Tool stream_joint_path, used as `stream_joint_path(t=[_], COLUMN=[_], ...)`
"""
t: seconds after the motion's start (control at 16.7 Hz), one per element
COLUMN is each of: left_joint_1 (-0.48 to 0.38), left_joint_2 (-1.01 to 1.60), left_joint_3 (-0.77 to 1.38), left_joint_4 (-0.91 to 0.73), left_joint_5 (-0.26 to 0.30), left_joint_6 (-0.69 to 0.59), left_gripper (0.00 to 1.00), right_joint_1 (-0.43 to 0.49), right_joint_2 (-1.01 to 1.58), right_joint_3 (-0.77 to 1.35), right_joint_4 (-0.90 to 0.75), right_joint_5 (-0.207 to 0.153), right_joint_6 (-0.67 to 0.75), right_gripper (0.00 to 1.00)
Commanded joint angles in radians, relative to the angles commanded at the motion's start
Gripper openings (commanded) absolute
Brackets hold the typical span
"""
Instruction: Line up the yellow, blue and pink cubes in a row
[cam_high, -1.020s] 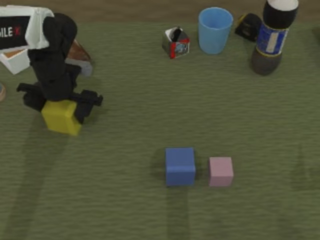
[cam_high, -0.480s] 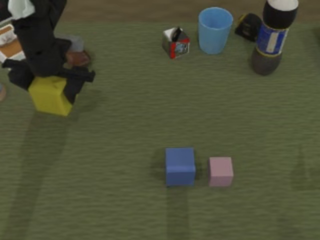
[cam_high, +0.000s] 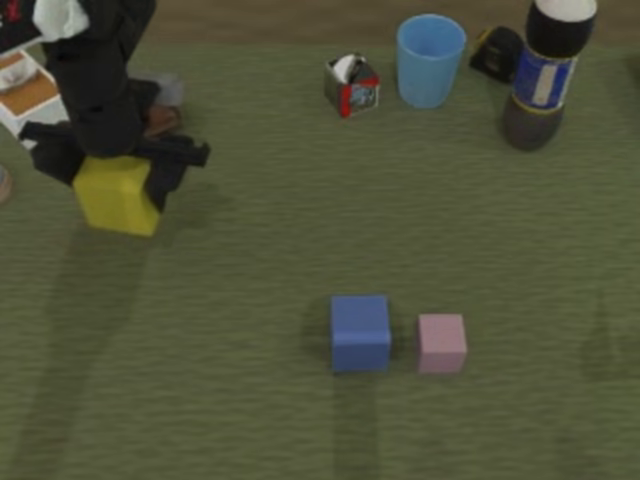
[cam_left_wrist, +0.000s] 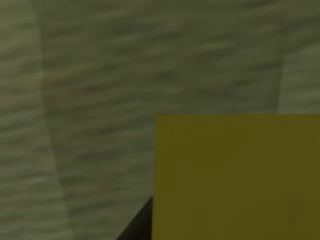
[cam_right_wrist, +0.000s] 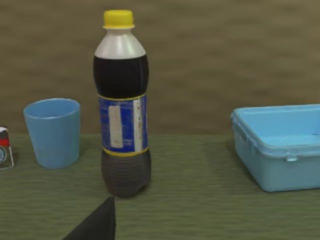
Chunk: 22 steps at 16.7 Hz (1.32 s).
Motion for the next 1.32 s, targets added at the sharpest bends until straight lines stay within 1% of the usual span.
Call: stream_joint_path(t=[0.12, 0.42, 0.6, 0.72, 1.08, 1.32], left_joint_1=[-0.063, -0.26, -0.355, -0.387, -0.386, -0.388], left_joint_2=[-0.042, -0.177, -0.251, -0.28, -0.274, -0.229], left_joint_3=[-0.054, -0.232, -0.319, -0.349, -0.364, -0.451], left_joint_4=[0.009, 0.038, 0.058, 0.068, 0.084, 0.229], left_joint_5=[-0.001, -0.005, -0.008, -0.01, -0.009, -0.009], left_joint_6=[-0.096, -0.437, -0.578, -0.619, -0.619, -0.616], left_gripper=[0.0, 0.0, 0.0, 0.0, 0.0, 0.0], right_joint_1=[0.0, 0.0, 0.0, 0.0, 0.0, 0.0], right_joint_2=[0.0, 0.0, 0.0, 0.0, 0.0, 0.0], right_joint_3=[0.0, 0.0, 0.0, 0.0, 0.0, 0.0], right_joint_4=[0.0, 0.0, 0.0, 0.0, 0.0, 0.0], right_joint_5=[0.0, 0.0, 0.0, 0.0, 0.0, 0.0], right_joint_6=[0.0, 0.0, 0.0, 0.0, 0.0, 0.0], right_gripper=[1.0, 1.0, 1.0, 1.0, 1.0, 1.0])
